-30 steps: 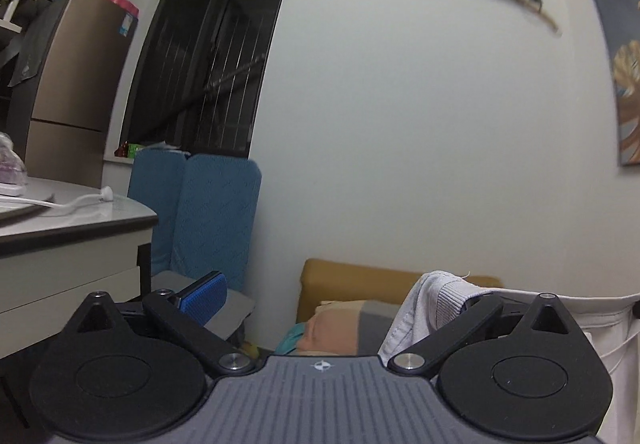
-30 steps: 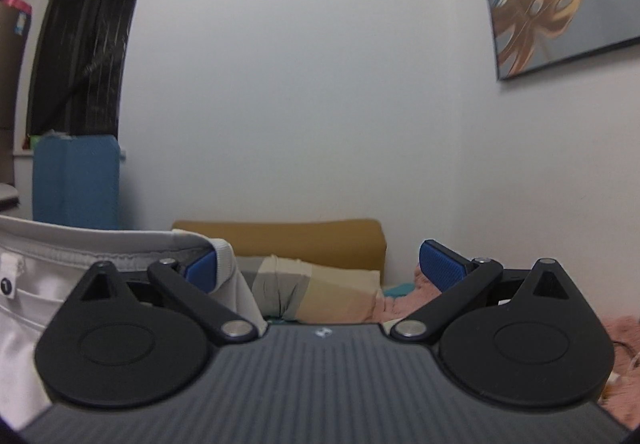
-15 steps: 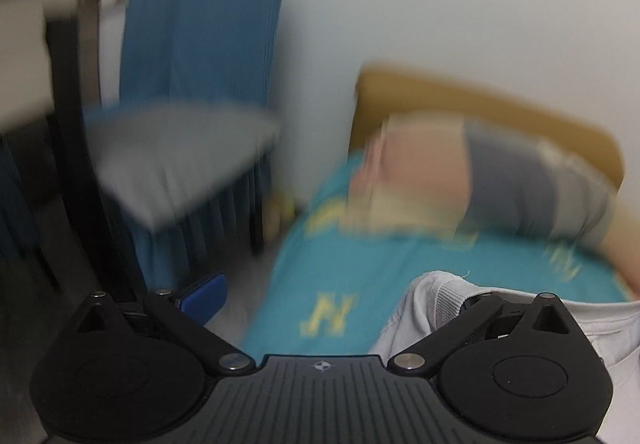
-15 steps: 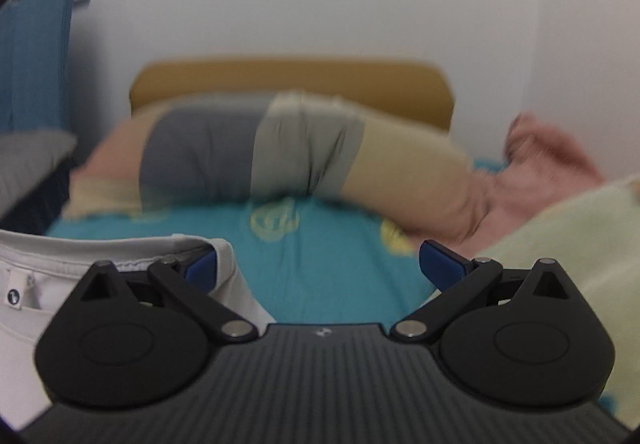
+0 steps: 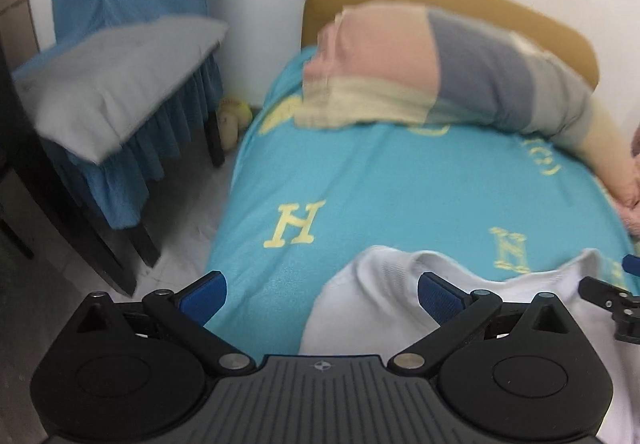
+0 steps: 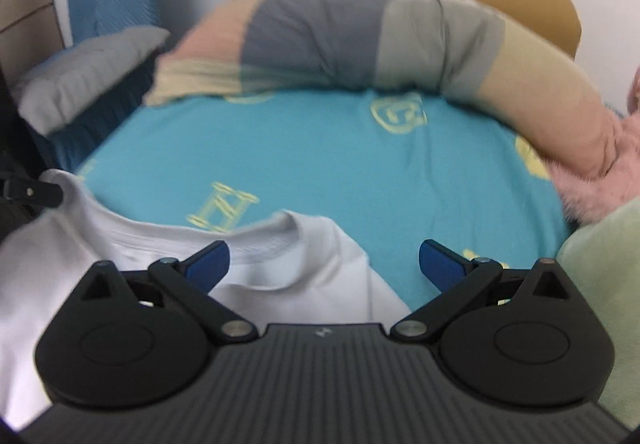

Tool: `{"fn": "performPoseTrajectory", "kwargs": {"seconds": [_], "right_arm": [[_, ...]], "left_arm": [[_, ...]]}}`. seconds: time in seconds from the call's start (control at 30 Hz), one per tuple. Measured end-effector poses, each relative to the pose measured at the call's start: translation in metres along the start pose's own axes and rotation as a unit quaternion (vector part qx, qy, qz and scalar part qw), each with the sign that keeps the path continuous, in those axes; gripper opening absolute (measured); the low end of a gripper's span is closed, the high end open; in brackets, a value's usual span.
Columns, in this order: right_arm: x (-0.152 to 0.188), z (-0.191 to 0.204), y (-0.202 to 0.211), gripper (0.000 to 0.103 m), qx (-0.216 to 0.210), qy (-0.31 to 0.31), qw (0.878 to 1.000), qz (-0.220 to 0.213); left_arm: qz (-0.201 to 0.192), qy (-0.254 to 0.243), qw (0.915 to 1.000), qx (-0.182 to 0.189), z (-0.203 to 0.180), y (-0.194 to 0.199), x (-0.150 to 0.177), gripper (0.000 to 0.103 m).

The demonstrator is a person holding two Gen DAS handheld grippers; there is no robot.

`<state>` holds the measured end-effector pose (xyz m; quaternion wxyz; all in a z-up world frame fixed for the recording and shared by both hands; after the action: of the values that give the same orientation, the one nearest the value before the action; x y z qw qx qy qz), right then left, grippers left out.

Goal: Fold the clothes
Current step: 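Lay the T-shirt flat on the bed and open both grippers, then grasp the T-shirt side edge with the left gripper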

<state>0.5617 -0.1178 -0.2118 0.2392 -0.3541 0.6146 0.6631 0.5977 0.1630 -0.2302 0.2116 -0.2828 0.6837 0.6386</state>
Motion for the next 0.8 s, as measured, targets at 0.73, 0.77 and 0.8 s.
{"fn": "performPoseTrajectory", "kwargs": {"seconds": [0.73,0.77,0.8], "right_arm": [[0.125,0.047,0.392,0.103,-0.013,-0.039,0.982,-0.182],[0.131,0.046,0.401,0.103,-0.017,-0.044,0.981,-0.186],[0.137,0.046,0.408,0.103,-0.02,-0.047,0.981,-0.188]], "left_arm": [[-0.18,-0.002,0.9833,0.025,-0.054,0.367,0.213,0.103],[-0.18,-0.006,0.9833,0.022,-0.057,0.372,0.219,0.103],[-0.18,-0.01,0.9834,0.019,-0.058,0.376,0.224,0.103]]}}
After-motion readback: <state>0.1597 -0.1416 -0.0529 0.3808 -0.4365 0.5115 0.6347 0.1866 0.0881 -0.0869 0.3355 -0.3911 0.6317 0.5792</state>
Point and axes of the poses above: each gripper's, at about its wrist camera, not at the fingertips, and y roughly against the way its jaws point, z to its left, x to its underside, the point moved 9 cm from there along -y, roughly the way its jaws point, and after that the axes turned 3 degrees about y, right-handed, at the moved point
